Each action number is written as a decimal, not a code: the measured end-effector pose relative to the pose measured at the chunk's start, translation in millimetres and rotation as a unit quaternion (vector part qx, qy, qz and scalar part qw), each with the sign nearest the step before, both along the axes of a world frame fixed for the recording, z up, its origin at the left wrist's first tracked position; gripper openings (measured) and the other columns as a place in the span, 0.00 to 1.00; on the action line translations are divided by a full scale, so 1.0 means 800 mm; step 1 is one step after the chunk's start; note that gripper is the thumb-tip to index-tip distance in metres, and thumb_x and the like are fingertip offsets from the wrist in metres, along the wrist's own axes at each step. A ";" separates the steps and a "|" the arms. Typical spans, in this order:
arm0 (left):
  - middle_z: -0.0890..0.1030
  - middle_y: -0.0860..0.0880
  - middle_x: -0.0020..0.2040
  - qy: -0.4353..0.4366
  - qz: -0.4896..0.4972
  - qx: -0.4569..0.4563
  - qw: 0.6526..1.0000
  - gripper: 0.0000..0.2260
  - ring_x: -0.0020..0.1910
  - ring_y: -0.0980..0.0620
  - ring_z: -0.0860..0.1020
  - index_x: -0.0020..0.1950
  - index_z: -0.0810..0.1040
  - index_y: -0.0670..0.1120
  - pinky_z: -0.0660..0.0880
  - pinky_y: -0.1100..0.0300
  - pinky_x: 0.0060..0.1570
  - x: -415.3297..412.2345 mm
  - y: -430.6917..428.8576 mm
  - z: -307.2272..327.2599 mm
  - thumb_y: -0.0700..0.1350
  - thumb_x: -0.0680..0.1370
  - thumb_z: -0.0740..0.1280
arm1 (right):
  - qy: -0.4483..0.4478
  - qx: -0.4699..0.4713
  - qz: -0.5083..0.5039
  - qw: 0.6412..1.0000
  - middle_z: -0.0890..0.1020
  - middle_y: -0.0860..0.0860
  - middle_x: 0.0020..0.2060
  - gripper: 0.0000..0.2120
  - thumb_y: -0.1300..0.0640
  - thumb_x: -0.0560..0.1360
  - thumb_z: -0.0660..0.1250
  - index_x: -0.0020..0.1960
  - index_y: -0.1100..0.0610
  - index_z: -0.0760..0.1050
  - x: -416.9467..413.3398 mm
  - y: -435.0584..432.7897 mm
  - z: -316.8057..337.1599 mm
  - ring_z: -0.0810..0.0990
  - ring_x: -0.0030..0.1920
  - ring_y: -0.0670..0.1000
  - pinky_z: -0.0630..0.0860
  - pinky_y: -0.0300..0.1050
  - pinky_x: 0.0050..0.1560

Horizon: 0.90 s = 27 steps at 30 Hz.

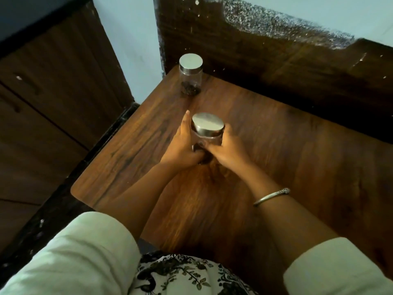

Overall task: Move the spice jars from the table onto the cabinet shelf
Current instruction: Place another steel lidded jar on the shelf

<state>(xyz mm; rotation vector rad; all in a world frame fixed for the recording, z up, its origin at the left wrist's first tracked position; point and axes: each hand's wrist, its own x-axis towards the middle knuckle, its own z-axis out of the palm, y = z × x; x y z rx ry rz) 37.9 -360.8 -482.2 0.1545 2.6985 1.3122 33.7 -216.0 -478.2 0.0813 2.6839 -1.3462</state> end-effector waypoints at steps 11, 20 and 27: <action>0.72 0.52 0.58 -0.088 -0.002 0.311 0.946 0.38 0.55 0.57 0.76 0.69 0.51 0.48 0.79 0.64 0.49 0.068 0.064 0.081 0.35 0.69 0.72 | -0.021 -0.230 -0.027 0.973 0.81 0.43 0.52 0.32 0.28 0.59 0.68 0.59 0.40 0.71 0.076 0.072 0.048 0.81 0.51 0.43 0.78 0.36 0.44; 0.68 0.44 0.68 -0.059 -0.069 0.196 0.976 0.45 0.64 0.46 0.72 0.75 0.50 0.46 0.73 0.46 0.61 0.120 0.152 0.129 0.51 0.66 0.73 | -0.003 -0.263 -0.088 0.961 0.79 0.38 0.47 0.34 0.26 0.60 0.64 0.62 0.38 0.67 0.148 0.145 0.092 0.81 0.43 0.37 0.76 0.30 0.33; 0.72 0.53 0.60 -0.100 -0.110 0.351 0.925 0.44 0.56 0.55 0.77 0.73 0.49 0.51 0.80 0.60 0.48 0.159 0.200 0.138 0.41 0.67 0.75 | 0.001 -0.302 -0.060 0.951 0.75 0.49 0.62 0.37 0.29 0.63 0.58 0.69 0.43 0.63 0.204 0.201 0.122 0.77 0.56 0.50 0.76 0.42 0.43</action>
